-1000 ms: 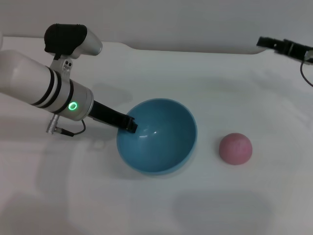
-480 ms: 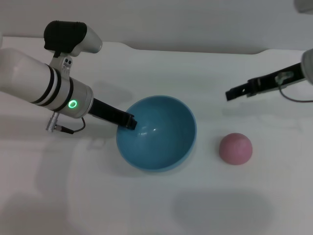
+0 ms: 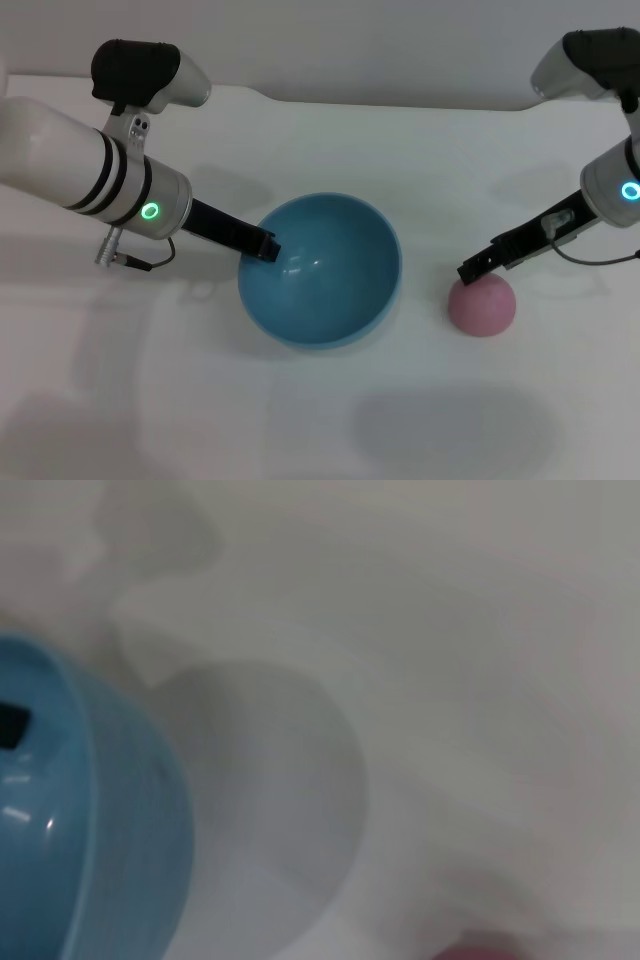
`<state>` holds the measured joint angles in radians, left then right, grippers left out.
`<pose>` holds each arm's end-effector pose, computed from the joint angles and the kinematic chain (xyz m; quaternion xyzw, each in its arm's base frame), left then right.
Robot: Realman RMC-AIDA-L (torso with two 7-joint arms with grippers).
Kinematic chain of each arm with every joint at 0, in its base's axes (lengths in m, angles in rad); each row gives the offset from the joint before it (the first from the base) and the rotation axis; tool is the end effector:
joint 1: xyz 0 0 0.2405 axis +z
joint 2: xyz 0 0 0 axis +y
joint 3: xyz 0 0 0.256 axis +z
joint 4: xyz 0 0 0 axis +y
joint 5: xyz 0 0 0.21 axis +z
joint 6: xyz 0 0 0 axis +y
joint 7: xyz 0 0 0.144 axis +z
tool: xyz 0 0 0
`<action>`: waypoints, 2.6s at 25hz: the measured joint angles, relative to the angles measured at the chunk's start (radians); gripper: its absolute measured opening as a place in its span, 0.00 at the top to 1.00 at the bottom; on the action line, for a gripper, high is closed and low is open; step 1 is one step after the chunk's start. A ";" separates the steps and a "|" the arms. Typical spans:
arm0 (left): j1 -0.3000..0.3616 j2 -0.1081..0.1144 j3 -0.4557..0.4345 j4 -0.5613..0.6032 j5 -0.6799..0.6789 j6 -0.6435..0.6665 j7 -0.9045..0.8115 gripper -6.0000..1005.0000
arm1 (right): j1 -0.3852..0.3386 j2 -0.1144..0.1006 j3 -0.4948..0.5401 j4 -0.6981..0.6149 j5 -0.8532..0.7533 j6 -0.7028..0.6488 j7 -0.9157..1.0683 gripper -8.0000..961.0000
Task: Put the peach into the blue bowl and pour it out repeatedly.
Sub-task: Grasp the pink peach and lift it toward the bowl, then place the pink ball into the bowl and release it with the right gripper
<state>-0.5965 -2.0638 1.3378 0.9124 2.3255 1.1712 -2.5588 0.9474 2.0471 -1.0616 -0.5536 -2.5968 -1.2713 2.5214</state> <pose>-0.2376 0.3704 -0.0431 -0.8611 -0.4781 0.0403 0.1684 0.2126 0.4040 -0.0449 -0.8606 0.4738 -0.1337 0.1304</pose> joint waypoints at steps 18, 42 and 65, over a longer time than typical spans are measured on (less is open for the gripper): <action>-0.003 -0.002 0.024 0.011 -0.006 -0.025 -0.007 1.00 | -0.002 0.026 -0.067 0.049 -0.057 0.061 0.000 0.23; -0.016 -0.003 0.027 0.016 -0.003 -0.014 -0.037 1.00 | -0.135 0.023 -0.031 -0.158 0.074 0.024 -0.139 0.74; -0.039 -0.009 0.142 0.011 0.000 -0.066 -0.101 1.00 | -0.156 0.026 -0.086 -0.398 0.448 -0.187 -0.293 0.90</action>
<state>-0.6352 -2.0724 1.4801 0.9232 2.3257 1.1054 -2.6598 0.7909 2.0728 -1.1478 -0.9513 -2.1484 -1.4582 2.2284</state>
